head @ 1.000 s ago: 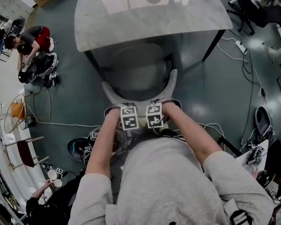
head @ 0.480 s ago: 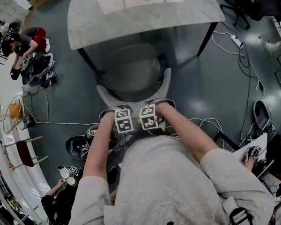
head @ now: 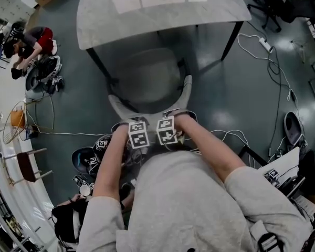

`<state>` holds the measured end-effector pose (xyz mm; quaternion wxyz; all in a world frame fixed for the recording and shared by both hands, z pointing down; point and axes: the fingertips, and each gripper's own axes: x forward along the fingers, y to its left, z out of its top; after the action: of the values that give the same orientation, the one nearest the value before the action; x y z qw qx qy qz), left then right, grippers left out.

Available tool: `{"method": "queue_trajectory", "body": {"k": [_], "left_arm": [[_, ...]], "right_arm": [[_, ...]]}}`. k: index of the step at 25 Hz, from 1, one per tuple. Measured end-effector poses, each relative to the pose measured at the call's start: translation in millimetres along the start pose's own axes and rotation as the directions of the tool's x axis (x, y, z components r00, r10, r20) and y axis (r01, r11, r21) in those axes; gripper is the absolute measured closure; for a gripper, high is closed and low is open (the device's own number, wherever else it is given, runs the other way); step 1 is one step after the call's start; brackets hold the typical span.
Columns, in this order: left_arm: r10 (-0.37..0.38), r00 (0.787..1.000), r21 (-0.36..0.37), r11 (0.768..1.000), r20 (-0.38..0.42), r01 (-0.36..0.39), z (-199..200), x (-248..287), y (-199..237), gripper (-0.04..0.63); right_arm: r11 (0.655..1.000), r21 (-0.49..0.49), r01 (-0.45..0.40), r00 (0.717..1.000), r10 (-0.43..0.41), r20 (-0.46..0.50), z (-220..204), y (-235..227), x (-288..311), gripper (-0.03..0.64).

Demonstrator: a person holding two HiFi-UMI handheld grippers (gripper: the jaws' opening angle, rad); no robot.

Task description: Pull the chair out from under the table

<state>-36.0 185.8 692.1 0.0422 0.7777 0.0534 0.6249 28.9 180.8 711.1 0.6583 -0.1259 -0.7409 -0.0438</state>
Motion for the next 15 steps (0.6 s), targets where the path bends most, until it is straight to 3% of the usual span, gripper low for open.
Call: {"method": "queue_trajectory", "body": {"k": [15], "left_arm": [[0.012,1.000,-0.028,1.000,0.014,-0.011,17.2,7.7,-45.8,0.500]], "right_arm": [[0.999,-0.033,-0.004,1.000,0.004,0.008,-4.6,46.7,2.4,0.512]]}}
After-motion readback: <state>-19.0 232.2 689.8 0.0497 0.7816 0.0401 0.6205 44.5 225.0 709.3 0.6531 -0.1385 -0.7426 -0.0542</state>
